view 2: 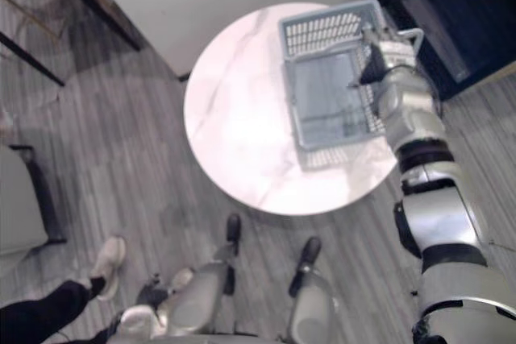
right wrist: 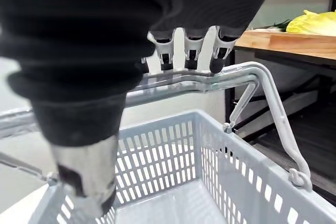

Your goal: Pick vegetable in the basket

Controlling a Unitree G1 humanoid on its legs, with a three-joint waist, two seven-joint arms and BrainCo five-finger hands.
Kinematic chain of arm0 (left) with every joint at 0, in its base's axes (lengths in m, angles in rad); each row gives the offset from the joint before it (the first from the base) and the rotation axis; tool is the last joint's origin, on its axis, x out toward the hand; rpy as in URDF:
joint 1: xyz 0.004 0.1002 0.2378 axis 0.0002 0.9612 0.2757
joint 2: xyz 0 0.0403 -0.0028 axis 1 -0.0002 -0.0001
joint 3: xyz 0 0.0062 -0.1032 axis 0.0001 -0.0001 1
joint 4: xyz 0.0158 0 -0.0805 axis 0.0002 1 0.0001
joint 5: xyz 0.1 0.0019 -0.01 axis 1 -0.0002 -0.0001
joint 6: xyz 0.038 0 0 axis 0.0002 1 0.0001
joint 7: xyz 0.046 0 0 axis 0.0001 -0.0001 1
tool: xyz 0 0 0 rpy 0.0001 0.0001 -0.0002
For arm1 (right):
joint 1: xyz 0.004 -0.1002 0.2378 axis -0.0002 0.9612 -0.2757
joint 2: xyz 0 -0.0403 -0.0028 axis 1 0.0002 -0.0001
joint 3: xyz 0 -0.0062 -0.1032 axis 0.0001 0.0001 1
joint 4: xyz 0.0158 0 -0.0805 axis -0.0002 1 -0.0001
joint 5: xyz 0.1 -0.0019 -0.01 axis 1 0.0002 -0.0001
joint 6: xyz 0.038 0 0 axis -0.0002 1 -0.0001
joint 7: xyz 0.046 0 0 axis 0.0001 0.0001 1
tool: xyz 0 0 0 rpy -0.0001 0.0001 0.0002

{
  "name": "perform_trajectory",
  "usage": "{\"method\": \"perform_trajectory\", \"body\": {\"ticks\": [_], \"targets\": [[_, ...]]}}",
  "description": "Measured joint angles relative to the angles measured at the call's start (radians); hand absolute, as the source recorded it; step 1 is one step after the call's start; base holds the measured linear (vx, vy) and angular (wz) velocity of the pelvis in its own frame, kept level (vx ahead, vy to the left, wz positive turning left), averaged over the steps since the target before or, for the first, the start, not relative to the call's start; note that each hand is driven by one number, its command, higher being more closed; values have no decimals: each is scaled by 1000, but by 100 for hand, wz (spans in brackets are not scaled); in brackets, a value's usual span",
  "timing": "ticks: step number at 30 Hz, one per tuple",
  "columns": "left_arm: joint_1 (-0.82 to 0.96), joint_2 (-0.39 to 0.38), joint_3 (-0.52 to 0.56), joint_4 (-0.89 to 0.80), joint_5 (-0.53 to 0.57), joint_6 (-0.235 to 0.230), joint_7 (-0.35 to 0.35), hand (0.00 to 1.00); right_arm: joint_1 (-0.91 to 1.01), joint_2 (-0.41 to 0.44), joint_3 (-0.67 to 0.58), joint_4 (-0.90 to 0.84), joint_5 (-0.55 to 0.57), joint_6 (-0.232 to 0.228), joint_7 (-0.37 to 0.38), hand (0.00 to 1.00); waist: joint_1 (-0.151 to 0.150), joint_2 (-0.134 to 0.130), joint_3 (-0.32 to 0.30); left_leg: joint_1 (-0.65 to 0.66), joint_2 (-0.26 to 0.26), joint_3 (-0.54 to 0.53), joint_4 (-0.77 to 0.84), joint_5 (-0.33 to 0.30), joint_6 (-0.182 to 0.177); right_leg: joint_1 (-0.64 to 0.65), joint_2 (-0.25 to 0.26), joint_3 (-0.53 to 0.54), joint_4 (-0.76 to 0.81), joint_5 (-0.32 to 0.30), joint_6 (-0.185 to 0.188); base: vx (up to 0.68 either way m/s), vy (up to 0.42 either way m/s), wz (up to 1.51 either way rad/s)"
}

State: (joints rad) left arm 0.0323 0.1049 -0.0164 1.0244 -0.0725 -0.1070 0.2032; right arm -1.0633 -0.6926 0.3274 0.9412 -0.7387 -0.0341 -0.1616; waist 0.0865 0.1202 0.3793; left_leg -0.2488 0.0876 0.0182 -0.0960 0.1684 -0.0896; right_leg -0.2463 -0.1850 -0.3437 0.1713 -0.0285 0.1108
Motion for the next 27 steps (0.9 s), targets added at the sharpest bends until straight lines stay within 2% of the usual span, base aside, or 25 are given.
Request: {"method": "perform_trajectory", "body": {"ticks": [3, 7, 14, 20, 25, 27], "targets": [[0, 2, -6, 0, 0, -1, 9, 0, 27, -2, 36, -22, -16, -5, 3, 0, 0, -2, 1, 8, 0, -1, 0, 0, -1, 7, -1, 0, 4, -2, 0, 0, 0, 0], [-1, 12, -17, 0, 0, -4, 9, 0, 46, -5, 66, -33, -40, -41, 3, 0, -4, -11, 6, 9, 1, -4, -3, -2, -8, 6, -2, 0, 9, -3, 0, -8, 0, 0], [-1, 27, -21, 2, 0, -14, 11, 0, 85, -18, 118, -81, -47, -76, 15, 0, 0, -37, 4, 7, 3, -8, -1, -3, -10, 6, -4, -1, 9, -9, 2, 4, -2, 0], [-2, 36, -20, 2, 7, -14, 11, 0, 113, -39, 157, -140, -45, -106, 56, 0, -3, -59, -7, 11, 1, -7, 0, 1, -4, 5, -3, -1, 20, -10, -2, 31, -13, 0], [-12, 39, -21, 1, 8, -13, 12, 0, 108, -28, 155, -119, -44, -94, 54, 0, 3, -65, -11, 14, -1, -7, 0, 2, -4, 5, -6, 1, 25, -10, -2, 0, 0, 0], [-14, 39, -23, 1, 8, -13, 13, 0, 95, 4, 133, -85, -44, -68, 41, 0, 4, -65, -11, 14, -1, -7, 0, 5, -4, 5, -6, 1, 25, -10, -2, 0, 0, 0]]}}
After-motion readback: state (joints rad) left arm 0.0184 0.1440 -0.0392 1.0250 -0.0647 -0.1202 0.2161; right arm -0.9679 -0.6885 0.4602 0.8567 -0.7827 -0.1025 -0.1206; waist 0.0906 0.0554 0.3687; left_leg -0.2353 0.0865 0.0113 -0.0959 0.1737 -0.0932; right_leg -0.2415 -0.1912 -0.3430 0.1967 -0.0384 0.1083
